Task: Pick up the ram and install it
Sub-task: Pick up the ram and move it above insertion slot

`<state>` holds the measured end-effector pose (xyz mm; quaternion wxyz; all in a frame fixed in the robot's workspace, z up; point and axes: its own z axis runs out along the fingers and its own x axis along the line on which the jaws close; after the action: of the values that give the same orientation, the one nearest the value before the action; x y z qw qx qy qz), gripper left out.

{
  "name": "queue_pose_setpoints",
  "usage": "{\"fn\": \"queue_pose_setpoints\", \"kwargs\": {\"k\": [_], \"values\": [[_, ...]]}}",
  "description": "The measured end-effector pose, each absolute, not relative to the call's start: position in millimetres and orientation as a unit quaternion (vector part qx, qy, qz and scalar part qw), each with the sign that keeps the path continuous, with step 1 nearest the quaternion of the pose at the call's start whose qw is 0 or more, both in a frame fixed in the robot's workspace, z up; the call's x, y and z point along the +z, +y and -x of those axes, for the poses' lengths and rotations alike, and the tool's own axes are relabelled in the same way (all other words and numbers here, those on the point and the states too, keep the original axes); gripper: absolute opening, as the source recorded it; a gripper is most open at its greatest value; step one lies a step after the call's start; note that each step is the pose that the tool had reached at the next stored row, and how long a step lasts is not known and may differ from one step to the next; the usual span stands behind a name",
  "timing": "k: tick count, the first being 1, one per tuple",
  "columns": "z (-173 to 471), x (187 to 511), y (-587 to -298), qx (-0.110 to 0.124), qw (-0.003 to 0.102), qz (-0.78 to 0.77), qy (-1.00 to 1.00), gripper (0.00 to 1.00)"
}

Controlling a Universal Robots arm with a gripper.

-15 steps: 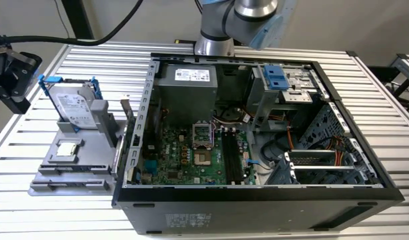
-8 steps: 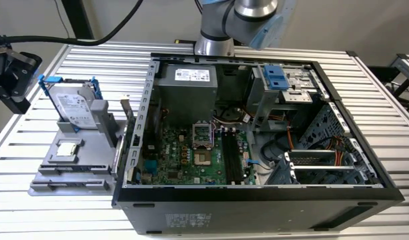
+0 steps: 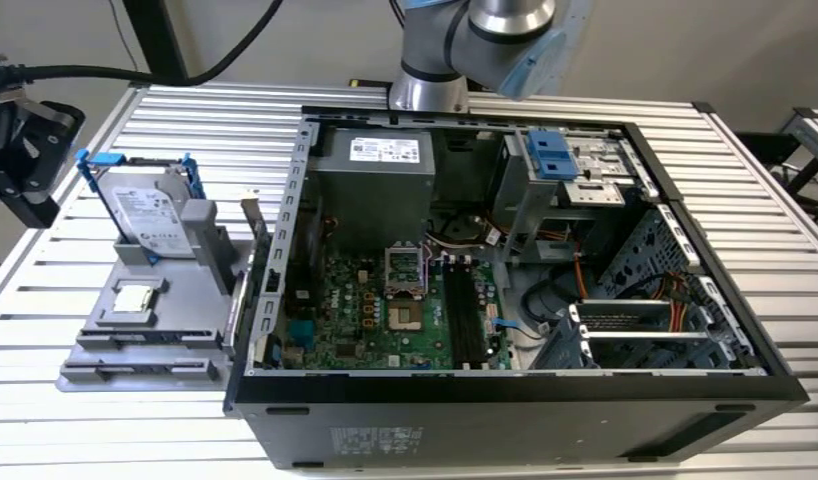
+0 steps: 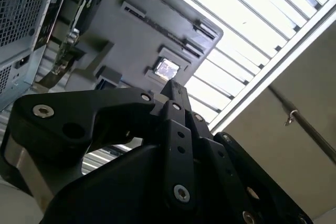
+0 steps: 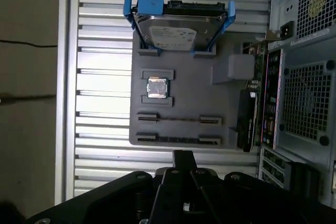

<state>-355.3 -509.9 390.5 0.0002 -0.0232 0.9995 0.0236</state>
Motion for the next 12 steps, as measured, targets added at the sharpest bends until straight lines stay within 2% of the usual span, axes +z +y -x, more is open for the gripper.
{"fn": "queue_pose_setpoints", "kwargs": {"k": [12], "values": [[355.3,390.5,-509.9,0.023,-0.002,0.128,0.991,0.00]]}}
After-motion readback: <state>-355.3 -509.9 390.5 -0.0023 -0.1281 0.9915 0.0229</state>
